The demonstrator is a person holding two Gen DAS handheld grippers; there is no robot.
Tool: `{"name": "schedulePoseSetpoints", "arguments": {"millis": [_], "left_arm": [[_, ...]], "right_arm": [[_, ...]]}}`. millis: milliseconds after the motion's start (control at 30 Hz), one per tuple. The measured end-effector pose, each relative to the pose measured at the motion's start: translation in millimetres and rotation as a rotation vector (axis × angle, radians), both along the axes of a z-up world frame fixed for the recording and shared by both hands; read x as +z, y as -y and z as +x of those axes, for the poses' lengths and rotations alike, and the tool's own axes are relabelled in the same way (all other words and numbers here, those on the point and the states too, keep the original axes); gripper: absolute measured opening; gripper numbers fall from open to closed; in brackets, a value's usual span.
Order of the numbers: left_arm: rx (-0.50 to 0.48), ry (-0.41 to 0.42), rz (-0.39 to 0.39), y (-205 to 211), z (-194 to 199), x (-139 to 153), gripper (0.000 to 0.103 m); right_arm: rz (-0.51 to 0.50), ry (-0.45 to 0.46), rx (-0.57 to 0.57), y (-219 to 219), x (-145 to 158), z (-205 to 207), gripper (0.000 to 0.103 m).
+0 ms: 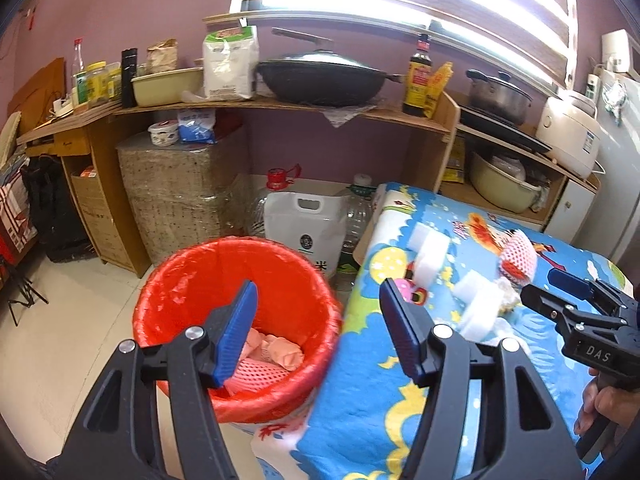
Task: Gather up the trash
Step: 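Move the left tool to the yellow sponge while the right tool approaches the white tissue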
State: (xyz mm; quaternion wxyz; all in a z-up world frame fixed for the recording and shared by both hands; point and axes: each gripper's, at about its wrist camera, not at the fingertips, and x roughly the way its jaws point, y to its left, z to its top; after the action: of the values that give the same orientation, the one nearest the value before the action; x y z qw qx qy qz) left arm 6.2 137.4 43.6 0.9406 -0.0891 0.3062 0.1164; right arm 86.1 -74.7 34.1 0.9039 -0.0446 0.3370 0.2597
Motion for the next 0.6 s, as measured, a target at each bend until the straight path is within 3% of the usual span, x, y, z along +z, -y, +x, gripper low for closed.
{"name": "schedulePoseSetpoints", "arguments": {"millis": [600], "left_arm": [[-0.121,-0.039,0.015,67.3,8.4,-12.9,0.064]], "right_arm": [[-0.011,-0.059,-0.082,59.9,-35.4,-8.0,0.073]]}}
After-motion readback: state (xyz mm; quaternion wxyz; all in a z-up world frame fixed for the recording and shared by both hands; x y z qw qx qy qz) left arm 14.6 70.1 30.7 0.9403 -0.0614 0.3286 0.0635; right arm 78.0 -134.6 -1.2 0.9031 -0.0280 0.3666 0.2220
